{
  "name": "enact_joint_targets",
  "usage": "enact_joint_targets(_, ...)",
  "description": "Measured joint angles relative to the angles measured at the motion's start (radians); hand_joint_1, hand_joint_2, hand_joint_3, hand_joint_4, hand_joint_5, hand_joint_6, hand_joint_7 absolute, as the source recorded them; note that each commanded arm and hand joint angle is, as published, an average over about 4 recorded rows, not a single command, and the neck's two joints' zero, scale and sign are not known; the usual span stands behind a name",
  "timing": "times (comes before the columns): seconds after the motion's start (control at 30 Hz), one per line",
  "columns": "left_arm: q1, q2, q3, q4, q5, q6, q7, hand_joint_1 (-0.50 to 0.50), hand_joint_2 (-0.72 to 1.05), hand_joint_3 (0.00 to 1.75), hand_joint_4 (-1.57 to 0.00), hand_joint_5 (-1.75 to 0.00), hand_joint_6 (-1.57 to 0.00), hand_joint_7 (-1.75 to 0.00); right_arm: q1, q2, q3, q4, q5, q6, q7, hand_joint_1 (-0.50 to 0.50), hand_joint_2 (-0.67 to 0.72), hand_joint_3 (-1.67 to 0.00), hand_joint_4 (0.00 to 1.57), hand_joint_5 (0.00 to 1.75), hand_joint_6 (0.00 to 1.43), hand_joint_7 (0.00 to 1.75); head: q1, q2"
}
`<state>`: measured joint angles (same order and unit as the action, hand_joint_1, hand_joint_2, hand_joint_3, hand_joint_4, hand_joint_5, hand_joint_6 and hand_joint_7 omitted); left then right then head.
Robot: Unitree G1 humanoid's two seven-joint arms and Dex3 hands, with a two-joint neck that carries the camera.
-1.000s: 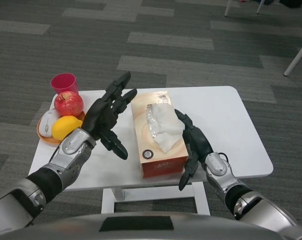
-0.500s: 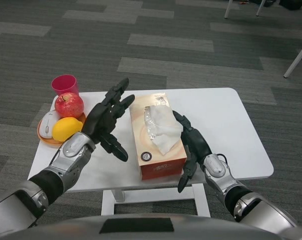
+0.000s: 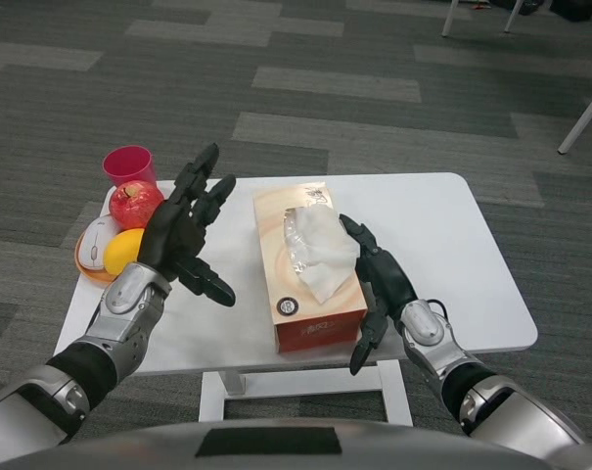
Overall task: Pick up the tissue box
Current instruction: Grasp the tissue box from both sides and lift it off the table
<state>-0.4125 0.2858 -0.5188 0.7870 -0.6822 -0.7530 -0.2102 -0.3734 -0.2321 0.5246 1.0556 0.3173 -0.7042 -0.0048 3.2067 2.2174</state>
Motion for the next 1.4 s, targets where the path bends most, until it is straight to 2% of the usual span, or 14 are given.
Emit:
enact_joint_targets(0.27, 0.008, 0.0, 0.017, 0.092, 0.048, 0.013, 0.0, 0.5, -0.28, 0.0, 0.0, -0.41, 0.0, -0.07, -0.009, -0.001, 0.001, 0.004, 0.0, 0.0, 0.0, -0.12, 0.72, 0.0, 0.29, 0.0, 0.0, 0.07, -0.001, -0.008)
enact_joint_targets(0.47, -0.025, -0.01, -0.064, 0.189, 0.064, 0.041, 0.0, 0.5, -0.28, 0.0, 0.0, -0.41, 0.0, -0.07, -0.01, 0.0, 0.003, 0.005, 0.0, 0.001, -0.001, -0.12, 0.72, 0.0, 0.29, 0.0, 0.0, 0.07, -0.007, -0.012)
enact_joint_targets(0.6, -0.056, -0.011, -0.118, 0.218, 0.064, 0.063, 0.001, 0.5, -0.28, 0.0, 0.0, -0.41, 0.0, -0.07, -0.011, -0.001, 0.011, 0.005, 0.0, 0.002, -0.001, -0.12, 0.72, 0.0, 0.29, 0.0, 0.0, 0.07, -0.01, -0.01)
enact_joint_targets(0.8, -0.104, -0.015, -0.217, 0.231, 0.063, 0.095, 0.003, 0.5, -0.24, 0.0, 0.0, -0.41, 0.0, -0.07, -0.021, -0.001, 0.024, 0.005, 0.0, 0.002, -0.003, -0.12, 0.72, 0.0, 0.29, 0.0, 0.0, 0.07, -0.015, -0.006)
enact_joint_targets(0.93, -0.126, -0.012, -0.262, 0.235, 0.056, 0.098, 0.01, 0.5, -0.28, 0.0, 0.0, -0.36, 0.0, -0.07, -0.029, -0.004, 0.041, 0.007, 0.0, 0.003, -0.01, -0.12, 0.72, 0.0, 0.31, 0.0, 0.0, 0.07, -0.019, -0.003)
enact_joint_targets(1.13, -0.136, -0.011, -0.294, 0.236, 0.044, 0.098, 0.016, 0.5, -0.28, 0.0, 0.0, -0.36, 0.0, -0.07, -0.044, -0.004, 0.061, 0.018, 0.0, 0.004, -0.025, -0.11, 0.72, 0.0, 0.33, 0.0, 0.0, 0.07, -0.03, 0.003)
enact_joint_targets(1.3, -0.145, -0.007, -0.312, 0.238, 0.043, 0.1, 0.02, 0.5, -0.28, 0.0, 0.0, -0.41, 0.0, -0.07, -0.077, -0.008, 0.115, 0.039, 0.001, 0.007, -0.05, -0.12, 0.72, 0.0, 0.36, 0.0, 0.0, 0.07, -0.034, 0.008)
enact_joint_targets(1.4, -0.146, -0.006, -0.314, 0.238, 0.042, 0.102, 0.021, 0.5, -0.28, 0.0, 0.0, -0.33, 0.0, -0.07, -0.086, -0.01, 0.134, 0.04, 0.001, 0.007, -0.057, -0.12, 0.72, 0.0, 0.34, 0.0, 0.0, 0.07, -0.036, 0.011)
